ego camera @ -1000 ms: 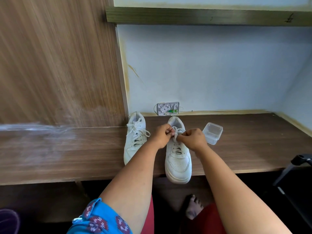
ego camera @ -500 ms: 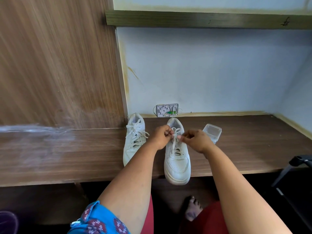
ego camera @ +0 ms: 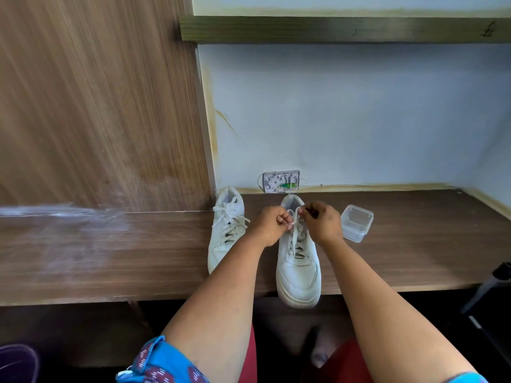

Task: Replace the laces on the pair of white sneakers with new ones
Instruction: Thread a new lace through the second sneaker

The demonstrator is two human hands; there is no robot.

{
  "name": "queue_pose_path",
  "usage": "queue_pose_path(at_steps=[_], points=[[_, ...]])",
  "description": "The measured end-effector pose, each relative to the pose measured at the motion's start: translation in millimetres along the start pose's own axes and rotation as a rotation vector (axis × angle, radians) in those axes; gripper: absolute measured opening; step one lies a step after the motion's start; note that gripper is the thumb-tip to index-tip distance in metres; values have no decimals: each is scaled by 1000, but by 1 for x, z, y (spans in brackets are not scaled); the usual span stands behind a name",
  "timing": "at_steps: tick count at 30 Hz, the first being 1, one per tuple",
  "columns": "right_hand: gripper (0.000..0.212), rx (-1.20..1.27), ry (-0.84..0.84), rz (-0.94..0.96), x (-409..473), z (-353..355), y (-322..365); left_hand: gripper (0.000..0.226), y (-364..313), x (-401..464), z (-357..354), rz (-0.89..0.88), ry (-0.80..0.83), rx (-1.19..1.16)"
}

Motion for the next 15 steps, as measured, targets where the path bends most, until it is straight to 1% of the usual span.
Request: queue_pose_path(at_steps=[3,6,8,10,12,15], points=[[7,49,-29,46,-1,0,7,14,-2,-1,2,-9,1,12],[11,65,-54,113,-1,-1,12,14,-4,-2,4,-17,5,32],[13,61,-61,119,-3,-1,14,14,-3,-2,4,-15,19,55],[10,57,-60,85,-2,2,11,13,-3,-2,3,-12,36,75],[2,53,-45,-4,2,5,1,10,-4,-3,3,-18,32,77],[8,113,-47,-112,6,16,-14,13,-7,-3,6,-41,1,71]])
Point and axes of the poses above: each hand's wrist, its own x-axis towards the middle knuckle, its own z-axis out of the back of the hand, y = z × x, the point moved 10 cm from there along x, towards the middle knuckle, and after that the axes turned 1 degree about -y, right-handed, at the moved point
